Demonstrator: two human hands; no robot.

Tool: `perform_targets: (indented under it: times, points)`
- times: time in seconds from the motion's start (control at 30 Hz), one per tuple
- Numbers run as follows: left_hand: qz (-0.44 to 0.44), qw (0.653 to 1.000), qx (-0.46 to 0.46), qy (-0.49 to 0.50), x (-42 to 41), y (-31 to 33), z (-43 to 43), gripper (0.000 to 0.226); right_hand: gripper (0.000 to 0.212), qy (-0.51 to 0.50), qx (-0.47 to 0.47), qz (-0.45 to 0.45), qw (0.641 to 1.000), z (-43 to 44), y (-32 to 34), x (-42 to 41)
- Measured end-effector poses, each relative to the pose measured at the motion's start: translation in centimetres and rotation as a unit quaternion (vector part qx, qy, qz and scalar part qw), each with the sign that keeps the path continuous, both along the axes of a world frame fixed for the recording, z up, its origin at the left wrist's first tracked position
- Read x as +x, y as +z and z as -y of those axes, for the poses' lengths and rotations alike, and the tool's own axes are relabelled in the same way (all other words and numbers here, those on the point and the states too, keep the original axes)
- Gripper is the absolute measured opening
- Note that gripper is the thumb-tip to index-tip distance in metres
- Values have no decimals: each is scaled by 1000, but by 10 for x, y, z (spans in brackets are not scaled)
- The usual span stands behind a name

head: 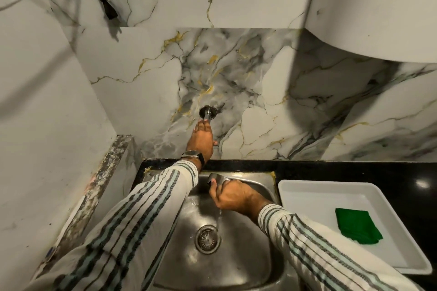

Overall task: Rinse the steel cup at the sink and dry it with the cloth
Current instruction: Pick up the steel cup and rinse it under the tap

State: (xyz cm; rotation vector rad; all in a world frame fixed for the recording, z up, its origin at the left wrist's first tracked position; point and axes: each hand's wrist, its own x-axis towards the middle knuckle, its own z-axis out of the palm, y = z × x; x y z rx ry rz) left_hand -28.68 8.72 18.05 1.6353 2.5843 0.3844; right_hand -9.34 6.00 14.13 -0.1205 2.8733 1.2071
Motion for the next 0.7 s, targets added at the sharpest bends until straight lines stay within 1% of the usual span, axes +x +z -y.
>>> perform_targets:
  times: [0.07,0.13,0.2,0.23,0.27,0.33,0.37,0.4,0.47,0.5,0.53,0.57,0.6,0.63,0.67,0.7]
  points:
    - [-3,1000,1,4,3,2,1,84,36,3,-4,-20,1000,1,-1,4]
    - [-22,1000,-5,8,5,3,1,83,35,-18,-40,-29,999,0,-1,11]
    - [-44,999,-15,13,8,5,1,85,42,-81,-97,-59,990,-2,3,18]
    - [-56,998,-18,15,8,5,1,85,47,-143,-158,-80,974,-4,5,20]
    - [-67,997,-20,15,9,7,1,86,50,-222,-229,-98,943,-8,6,22]
    - [-84,996,-26,13,8,13,1,85,47,-359,-340,-160,855,-19,5,31]
    - [-94,995,-30,9,7,16,1,86,44,-404,-383,-193,808,-22,5,39]
    - [-109,993,-39,5,5,17,2,89,43,-427,-425,-228,765,-27,6,48]
    - [-161,985,-57,-8,11,18,6,93,41,-435,-498,-309,684,-35,7,72]
    - [-169,985,-42,-17,19,15,9,91,39,-430,-531,-343,644,-39,8,85]
    - [-134,991,-6,-26,31,10,15,86,35,-418,-563,-370,609,-44,8,98]
    - [-79,996,39,-34,45,2,22,80,30,-404,-592,-388,580,-49,10,108]
    - [8,996,79,-42,63,-7,30,78,25,-391,-617,-406,549,-53,12,119]
    - [112,987,104,-48,82,-17,38,81,22,-383,-641,-423,513,-57,15,130]
    - [228,966,106,-53,100,-27,44,88,23,-377,-661,-438,479,-62,17,141]
    - [357,928,93,-47,117,-37,46,88,26,-371,-673,-451,454,-65,20,151]
